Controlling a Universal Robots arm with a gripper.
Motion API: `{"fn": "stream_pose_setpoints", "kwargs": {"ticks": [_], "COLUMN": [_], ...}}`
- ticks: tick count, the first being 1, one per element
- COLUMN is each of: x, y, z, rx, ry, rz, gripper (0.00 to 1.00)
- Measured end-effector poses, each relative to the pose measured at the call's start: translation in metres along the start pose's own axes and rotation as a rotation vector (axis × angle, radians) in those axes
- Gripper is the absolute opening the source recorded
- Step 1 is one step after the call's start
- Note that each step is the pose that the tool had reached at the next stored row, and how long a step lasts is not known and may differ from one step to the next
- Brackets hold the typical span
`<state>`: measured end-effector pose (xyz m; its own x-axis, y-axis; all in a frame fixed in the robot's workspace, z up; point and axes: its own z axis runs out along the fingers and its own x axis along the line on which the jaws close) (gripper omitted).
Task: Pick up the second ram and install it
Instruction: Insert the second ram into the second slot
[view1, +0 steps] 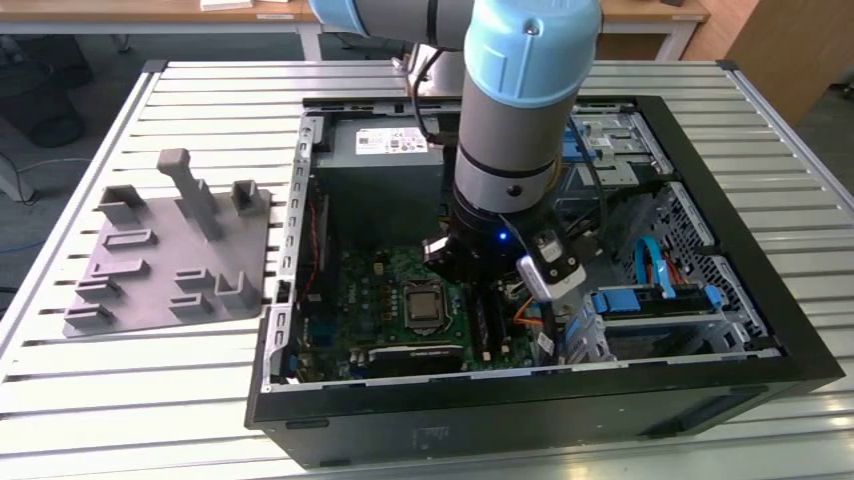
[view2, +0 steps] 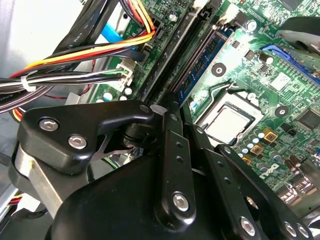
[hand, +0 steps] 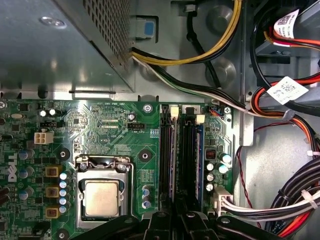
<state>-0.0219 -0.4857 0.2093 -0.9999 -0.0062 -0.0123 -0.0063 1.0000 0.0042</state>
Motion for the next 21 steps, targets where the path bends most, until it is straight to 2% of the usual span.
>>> {"fn": "stream_pose_setpoints", "kwargs": {"ticks": [5, 15, 18, 19, 21], "x": [0.0000, 0.0000, 0.0000, 0.0001, 0.0001], "y": [0.0000, -0.0001, 0.0001, 0.0000, 0.0000], "z": [0.0038, 0.0059, 0.0066, 0.0064, 0.0062], "rx": [0.0000, 0.0001, -0.0010, -0.0003, 0.0001], "ry": [0.0012, 0.0013, 0.0009, 0.0011, 0.0012], "rz": [0.000, 0.000, 0.000, 0.000, 0.000], "gripper": [0.14, 0.14, 0.15, 0.21, 0.21]}}
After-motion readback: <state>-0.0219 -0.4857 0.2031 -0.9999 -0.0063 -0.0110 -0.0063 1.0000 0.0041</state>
